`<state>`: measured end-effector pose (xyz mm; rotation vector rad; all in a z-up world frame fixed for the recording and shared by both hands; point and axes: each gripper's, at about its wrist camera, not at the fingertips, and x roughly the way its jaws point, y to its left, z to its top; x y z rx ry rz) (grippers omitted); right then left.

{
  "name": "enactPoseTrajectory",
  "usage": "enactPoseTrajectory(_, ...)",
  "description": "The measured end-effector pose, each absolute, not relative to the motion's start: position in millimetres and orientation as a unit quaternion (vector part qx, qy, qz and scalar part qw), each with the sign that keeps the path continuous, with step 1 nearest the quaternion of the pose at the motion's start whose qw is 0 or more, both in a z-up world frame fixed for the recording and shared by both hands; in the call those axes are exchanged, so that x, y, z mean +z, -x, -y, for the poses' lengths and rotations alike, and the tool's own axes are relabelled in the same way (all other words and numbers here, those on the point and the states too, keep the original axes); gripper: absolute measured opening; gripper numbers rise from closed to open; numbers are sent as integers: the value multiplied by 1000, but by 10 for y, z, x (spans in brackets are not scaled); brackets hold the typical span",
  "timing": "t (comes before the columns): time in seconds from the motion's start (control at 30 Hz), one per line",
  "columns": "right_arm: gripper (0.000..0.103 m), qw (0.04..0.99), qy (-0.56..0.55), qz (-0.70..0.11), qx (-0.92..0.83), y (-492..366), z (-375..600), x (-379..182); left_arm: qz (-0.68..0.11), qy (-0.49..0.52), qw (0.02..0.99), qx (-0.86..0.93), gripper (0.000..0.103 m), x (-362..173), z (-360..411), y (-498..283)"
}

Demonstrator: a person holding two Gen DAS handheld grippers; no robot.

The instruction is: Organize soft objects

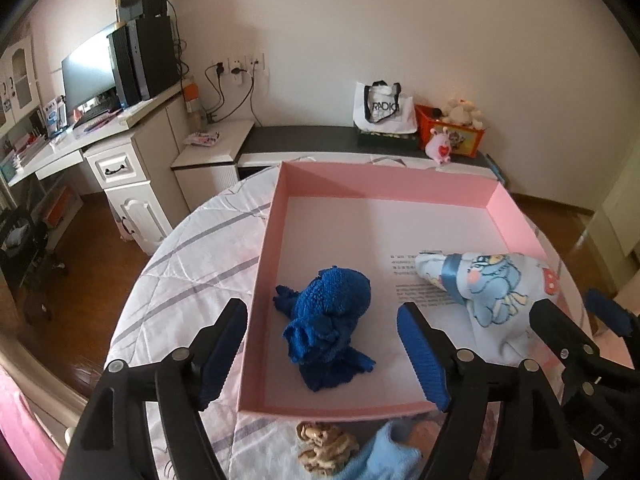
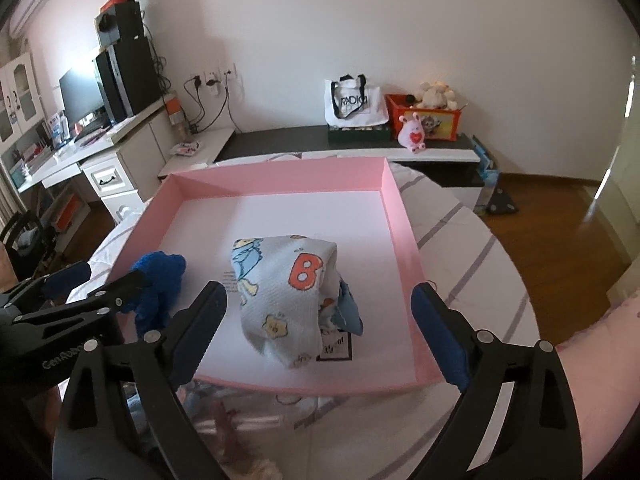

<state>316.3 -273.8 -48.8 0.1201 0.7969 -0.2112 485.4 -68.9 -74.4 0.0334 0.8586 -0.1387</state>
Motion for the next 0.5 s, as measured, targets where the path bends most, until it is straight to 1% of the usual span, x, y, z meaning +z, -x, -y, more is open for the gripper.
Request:
enactPoseTrajectory(0.1, 93, 916, -61, -382, -103, -3060, 2714, -408, -410, -12, 909, -70, 75, -653, 656, -4663)
enactPoseTrajectory(0.17, 97, 918, -64, -378, -106, -2983, 2708, -355, -406, -12, 911, -70, 76, -592, 647, -4551)
enactPoseTrajectory(0.23, 98, 920, -65, -370, -111, -2870, 2693, -277, -400, -13, 914, -71, 77, -514, 622, -4405)
enactPoseTrajectory(0.3, 99, 923, -63, -362, -115, -2768, 2679, -199, -393, -13, 917, -73, 81, -432, 618, -4256)
enactPoseTrajectory(0.37, 103, 926, -62, -354, -118, -2665, 2660, -132, -386, -10, 919, -74, 83, -348, 590, -4105)
enactPoseTrajectory(0.43, 103, 929, -58, -345, -123, -2536, 2621, -62, -378, -10, 922, -77, 86, -268, 564, -3936)
enactPoseTrajectory(0.5, 103, 931, -55, -337, -127, -2409, 2595, 22, -370, -11, 926, -77, 92, -194, 546, -3766)
